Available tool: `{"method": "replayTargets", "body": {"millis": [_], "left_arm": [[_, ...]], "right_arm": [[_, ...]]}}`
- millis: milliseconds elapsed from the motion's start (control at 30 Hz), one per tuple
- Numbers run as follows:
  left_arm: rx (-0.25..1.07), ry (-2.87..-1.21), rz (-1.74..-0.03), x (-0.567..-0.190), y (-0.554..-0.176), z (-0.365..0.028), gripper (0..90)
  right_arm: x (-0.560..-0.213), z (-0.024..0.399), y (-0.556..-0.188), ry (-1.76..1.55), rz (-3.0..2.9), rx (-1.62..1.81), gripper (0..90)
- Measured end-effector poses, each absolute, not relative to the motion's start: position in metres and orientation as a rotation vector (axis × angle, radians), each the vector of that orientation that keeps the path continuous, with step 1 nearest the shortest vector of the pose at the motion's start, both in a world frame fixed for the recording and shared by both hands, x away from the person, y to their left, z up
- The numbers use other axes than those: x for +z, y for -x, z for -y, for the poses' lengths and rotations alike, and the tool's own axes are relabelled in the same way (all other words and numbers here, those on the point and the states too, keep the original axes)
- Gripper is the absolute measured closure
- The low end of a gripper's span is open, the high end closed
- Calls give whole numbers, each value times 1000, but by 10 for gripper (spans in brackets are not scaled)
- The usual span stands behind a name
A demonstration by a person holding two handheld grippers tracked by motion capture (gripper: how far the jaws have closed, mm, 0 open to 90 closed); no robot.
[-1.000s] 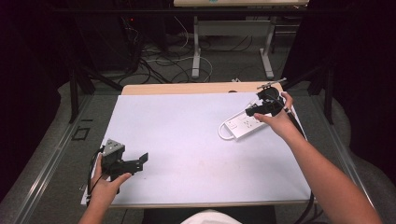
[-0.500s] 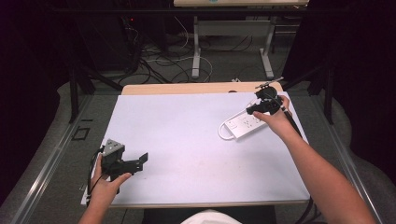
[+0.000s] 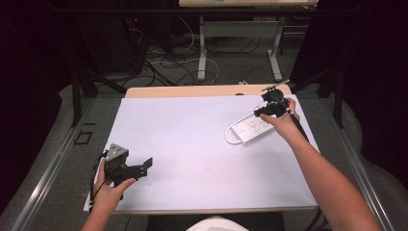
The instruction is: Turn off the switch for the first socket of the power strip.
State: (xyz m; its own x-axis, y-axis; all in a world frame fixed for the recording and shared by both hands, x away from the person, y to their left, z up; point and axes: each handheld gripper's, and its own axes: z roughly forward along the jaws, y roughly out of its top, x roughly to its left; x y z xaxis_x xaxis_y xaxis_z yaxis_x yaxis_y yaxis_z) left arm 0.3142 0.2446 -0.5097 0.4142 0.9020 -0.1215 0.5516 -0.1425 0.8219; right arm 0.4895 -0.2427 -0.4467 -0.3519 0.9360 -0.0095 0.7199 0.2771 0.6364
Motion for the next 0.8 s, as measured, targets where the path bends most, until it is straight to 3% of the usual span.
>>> {"method": "replayTargets", "body": {"millis": [433,800], "left_arm": [[520,-1817,-1251,-510,-314,-245,9],[521,-1821,-1251,-510,-314,-245,9]], "right_arm": [[-454,244,-499,-1517,-2144,771,514],[-465,242,-509,-1532,-2175,762,733]]}}
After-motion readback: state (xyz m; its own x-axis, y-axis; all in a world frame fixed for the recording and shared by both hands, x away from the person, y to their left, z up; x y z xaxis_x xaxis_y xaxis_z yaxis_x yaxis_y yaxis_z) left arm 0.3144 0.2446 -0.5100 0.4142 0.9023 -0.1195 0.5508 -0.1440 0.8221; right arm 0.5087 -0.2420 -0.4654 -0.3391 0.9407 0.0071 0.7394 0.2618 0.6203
